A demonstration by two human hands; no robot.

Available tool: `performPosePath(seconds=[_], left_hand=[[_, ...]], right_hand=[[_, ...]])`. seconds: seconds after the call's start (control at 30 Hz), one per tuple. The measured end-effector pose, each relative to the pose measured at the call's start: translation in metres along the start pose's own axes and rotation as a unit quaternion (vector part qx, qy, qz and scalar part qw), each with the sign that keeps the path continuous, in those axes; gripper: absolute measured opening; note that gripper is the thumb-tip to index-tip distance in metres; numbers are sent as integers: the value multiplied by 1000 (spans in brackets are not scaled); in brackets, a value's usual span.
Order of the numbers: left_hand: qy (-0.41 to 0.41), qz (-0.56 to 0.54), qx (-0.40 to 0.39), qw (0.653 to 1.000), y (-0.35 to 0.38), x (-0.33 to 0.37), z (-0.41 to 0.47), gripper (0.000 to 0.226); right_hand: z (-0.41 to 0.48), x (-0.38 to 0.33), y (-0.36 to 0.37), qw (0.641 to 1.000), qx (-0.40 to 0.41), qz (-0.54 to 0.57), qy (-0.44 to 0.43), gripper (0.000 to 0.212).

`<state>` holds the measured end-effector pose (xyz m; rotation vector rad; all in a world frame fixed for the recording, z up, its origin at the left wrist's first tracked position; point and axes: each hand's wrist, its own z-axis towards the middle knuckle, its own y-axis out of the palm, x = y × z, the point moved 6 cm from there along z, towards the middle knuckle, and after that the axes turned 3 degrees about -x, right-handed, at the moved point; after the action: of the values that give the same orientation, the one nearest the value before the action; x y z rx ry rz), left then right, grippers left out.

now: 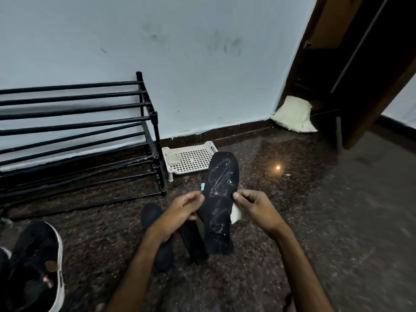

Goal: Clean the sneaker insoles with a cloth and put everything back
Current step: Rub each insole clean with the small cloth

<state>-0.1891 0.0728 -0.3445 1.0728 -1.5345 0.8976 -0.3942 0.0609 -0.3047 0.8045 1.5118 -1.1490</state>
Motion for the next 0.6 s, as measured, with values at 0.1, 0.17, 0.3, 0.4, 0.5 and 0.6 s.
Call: performPosePath(seconds=[0.1, 0.17, 0.3, 0.4, 0.5, 0.6], left_hand=[[38, -61, 45, 996, 9, 37, 2, 49], [53, -69, 90, 992, 12, 54, 4, 47], [68, -91, 103, 988, 13, 67, 6, 40], [43, -66, 50, 996, 19, 72, 5, 53], [40, -84, 60, 994, 18, 74, 6, 59], [45, -108, 86, 989, 15, 78, 5, 52]], right_hand=[[-4, -2, 4, 997, -56, -44, 16, 24], [-9, -8, 8, 995, -80, -58, 18, 24], [-14, -18, 5, 995, -90, -37, 8, 25], [-16, -23, -1, 996, -84, -38, 1, 28], [-18, -28, -5, 996, -89, -32, 5, 28], [-20, -32, -5, 995, -95, -30, 0, 29]])
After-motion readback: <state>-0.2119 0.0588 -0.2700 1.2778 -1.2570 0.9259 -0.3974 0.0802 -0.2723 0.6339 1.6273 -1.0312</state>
